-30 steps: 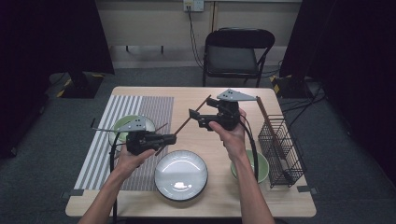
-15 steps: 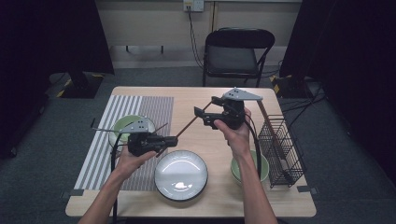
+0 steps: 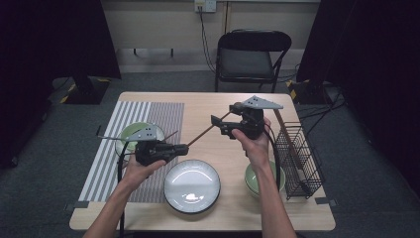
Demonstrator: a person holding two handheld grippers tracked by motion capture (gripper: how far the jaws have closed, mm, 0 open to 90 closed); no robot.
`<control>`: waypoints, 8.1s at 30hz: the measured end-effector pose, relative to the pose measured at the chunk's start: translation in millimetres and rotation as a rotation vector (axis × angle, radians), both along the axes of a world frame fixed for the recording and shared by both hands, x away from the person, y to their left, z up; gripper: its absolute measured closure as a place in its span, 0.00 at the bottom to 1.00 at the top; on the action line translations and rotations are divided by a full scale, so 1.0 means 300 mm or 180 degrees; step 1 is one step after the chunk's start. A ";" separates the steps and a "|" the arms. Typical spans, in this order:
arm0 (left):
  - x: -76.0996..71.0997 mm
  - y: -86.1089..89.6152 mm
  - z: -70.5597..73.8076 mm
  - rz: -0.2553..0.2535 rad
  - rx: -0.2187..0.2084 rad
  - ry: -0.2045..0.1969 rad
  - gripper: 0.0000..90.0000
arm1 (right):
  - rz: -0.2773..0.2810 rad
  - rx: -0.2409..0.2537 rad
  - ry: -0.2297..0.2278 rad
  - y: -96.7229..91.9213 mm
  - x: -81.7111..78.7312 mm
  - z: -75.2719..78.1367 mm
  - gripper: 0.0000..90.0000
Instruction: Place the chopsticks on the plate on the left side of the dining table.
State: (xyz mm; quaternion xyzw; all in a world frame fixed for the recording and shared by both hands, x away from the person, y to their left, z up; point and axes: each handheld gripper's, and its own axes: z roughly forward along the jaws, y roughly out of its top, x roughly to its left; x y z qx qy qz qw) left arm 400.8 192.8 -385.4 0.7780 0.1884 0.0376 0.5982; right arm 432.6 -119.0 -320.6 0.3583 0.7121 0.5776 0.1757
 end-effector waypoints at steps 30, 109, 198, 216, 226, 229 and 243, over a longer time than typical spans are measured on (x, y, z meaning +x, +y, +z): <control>-0.004 0.027 0.020 0.0012 -0.0138 -0.0028 0.94 | -0.0080 -0.0037 0.0038 -0.036 -0.002 -0.035 0.20; 0.001 0.271 -0.031 0.0616 0.0238 0.0069 0.94 | -0.0480 -0.0277 0.0093 -0.293 -0.174 -0.054 0.18; 0.069 0.414 -0.306 0.1211 0.0931 0.0553 0.92 | -0.0487 -0.0323 0.0174 -0.313 -0.180 -0.092 0.18; 0.056 0.410 -0.279 0.1227 0.0864 0.0464 0.85 | -0.0469 -0.0310 0.0161 -0.315 -0.181 -0.089 0.18; 0.055 0.385 -0.272 0.1086 0.0798 0.0472 0.97 | -0.0491 -0.0309 0.0162 -0.320 -0.183 -0.087 0.18; 0.062 0.383 -0.288 0.1135 0.0874 0.0532 0.97 | -0.0499 -0.0302 0.0160 -0.322 -0.183 -0.086 0.18; 0.062 0.416 -0.296 0.1231 0.0853 0.0574 0.98 | -0.0501 -0.0309 0.0160 -0.321 -0.184 -0.088 0.18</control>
